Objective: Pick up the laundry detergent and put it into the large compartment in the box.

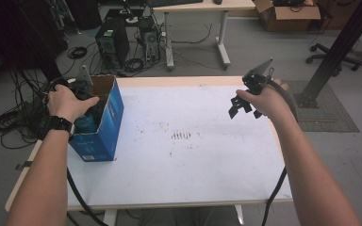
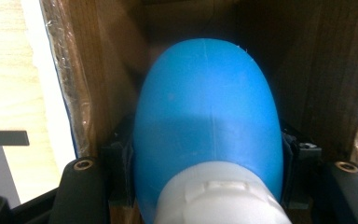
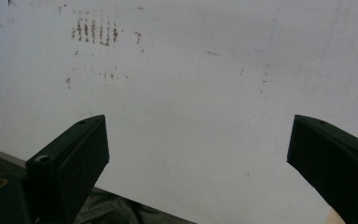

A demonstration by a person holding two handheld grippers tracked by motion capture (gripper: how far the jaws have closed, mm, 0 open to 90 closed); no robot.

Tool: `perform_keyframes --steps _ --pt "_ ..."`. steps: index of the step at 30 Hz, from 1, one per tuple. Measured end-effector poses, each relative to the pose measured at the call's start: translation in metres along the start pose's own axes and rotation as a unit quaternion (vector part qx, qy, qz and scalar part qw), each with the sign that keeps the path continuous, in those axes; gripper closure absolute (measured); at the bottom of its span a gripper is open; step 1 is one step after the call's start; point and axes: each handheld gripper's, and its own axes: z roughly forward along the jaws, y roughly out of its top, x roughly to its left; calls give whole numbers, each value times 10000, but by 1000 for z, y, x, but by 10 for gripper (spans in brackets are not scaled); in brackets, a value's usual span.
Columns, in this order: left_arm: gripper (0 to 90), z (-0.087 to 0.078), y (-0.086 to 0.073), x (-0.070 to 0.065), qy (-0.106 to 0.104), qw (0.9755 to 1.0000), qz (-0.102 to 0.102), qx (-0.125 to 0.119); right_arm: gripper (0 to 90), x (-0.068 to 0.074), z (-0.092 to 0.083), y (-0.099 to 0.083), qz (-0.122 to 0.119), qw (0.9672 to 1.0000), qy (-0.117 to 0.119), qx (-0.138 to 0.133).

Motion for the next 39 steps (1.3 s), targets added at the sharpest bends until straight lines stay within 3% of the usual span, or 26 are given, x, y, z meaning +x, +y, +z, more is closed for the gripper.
perform_keyframes --steps 14,23,39 --pt "365 -2 0 0 -11 10000 -13 -5 57 0 -1 0 1 10000 0 1" --pt "342 -14 -1 -1 27 10000 25 -68 57 -1 -2 -1 2 10000 10 -13" --pt "289 -65 -6 -12 88 9991 128 -405 56 -1 -7 -3 -7 10000 36 -49"
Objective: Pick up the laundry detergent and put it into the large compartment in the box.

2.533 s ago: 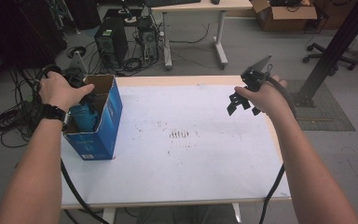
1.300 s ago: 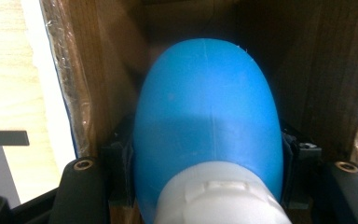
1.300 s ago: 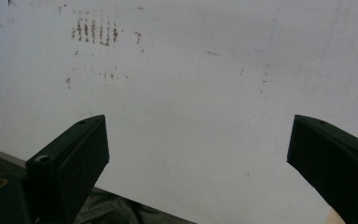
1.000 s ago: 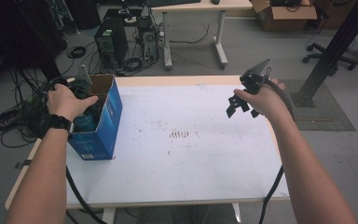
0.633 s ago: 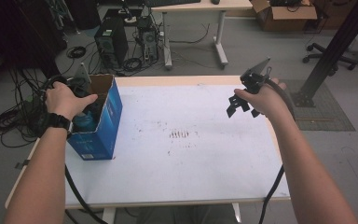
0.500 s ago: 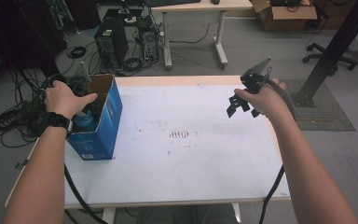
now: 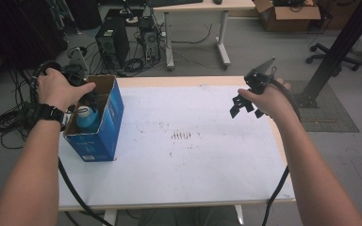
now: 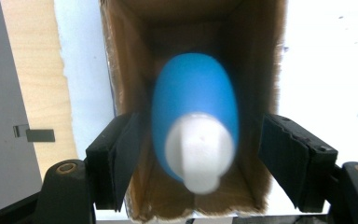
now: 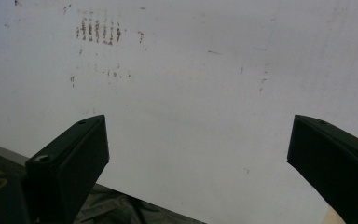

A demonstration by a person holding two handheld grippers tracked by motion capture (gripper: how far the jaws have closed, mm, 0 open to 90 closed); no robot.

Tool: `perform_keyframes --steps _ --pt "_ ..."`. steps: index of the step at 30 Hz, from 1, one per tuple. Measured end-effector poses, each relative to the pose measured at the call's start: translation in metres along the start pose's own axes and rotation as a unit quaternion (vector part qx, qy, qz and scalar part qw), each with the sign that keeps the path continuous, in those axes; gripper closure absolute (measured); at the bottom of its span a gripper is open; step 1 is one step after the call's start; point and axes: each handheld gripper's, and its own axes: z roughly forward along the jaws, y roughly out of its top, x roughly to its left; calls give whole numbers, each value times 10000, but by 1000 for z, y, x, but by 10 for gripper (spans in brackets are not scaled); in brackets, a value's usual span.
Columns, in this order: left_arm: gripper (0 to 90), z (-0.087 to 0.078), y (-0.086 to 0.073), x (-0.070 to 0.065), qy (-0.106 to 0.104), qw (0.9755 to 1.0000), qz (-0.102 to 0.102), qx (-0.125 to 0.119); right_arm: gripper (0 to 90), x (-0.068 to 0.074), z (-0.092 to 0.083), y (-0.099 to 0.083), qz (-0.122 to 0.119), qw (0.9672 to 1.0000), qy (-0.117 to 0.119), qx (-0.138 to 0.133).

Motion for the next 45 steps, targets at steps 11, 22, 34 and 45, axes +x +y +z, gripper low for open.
perform_keyframes --steps 11,22,34,45 --pt "182 -26 3 -34 -181 9992 276 -245 55 3 -4 -2 -35 10000 -4 -29" --pt "69 -26 8 -83 -279 9974 610 -265 55 3 -6 -5 -63 10000 27 -51" --pt "52 -7 9 -132 -360 9950 902 -236 54 -8 -9 -11 -48 9999 59 -108" --pt "51 18 4 -154 -452 9939 999 -138 54 -13 -7 -16 13 9999 78 -94"
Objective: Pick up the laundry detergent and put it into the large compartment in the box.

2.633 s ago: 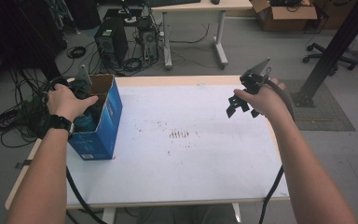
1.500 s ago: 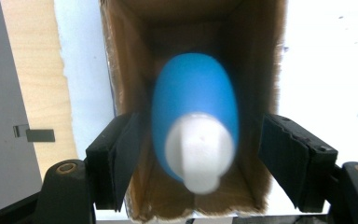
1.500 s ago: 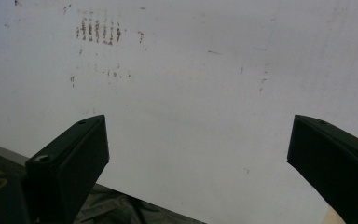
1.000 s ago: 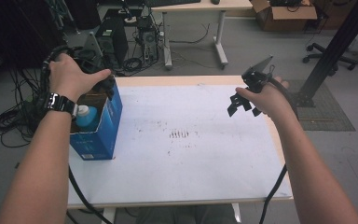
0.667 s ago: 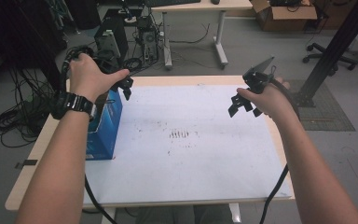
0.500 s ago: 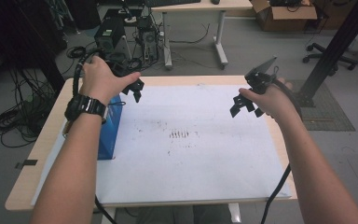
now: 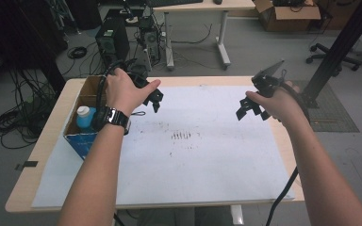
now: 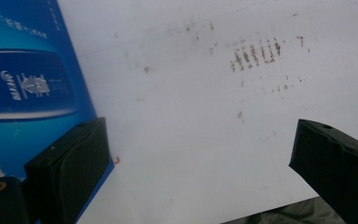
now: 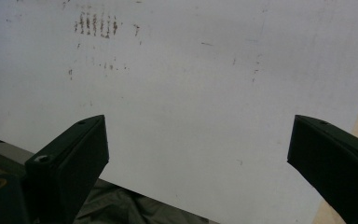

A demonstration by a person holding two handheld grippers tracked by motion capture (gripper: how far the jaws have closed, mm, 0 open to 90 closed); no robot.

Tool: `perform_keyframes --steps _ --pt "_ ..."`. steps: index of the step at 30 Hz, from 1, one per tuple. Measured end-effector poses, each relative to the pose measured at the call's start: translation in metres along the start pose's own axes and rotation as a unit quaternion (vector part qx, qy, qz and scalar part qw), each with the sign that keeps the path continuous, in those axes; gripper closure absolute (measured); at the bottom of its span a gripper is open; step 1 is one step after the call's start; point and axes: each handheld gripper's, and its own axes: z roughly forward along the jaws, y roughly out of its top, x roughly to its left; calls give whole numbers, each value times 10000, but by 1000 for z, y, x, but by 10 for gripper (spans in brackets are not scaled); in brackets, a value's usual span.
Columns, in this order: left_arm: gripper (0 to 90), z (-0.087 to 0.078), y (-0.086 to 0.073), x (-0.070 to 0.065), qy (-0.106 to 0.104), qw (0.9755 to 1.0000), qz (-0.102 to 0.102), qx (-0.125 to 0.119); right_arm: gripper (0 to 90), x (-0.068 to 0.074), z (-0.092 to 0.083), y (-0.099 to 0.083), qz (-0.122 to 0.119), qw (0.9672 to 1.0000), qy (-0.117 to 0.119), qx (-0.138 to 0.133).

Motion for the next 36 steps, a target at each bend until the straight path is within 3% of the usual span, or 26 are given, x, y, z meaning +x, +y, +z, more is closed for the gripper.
perform_keyframes --steps 11,36 --pt "51 14 -3 -5 -78 9999 43 57 53 2 -1 0 -85 10000 -13 -17" --pt "51 15 -4 -5 -82 9999 61 89 53 2 -4 -2 -43 10000 -22 -12"
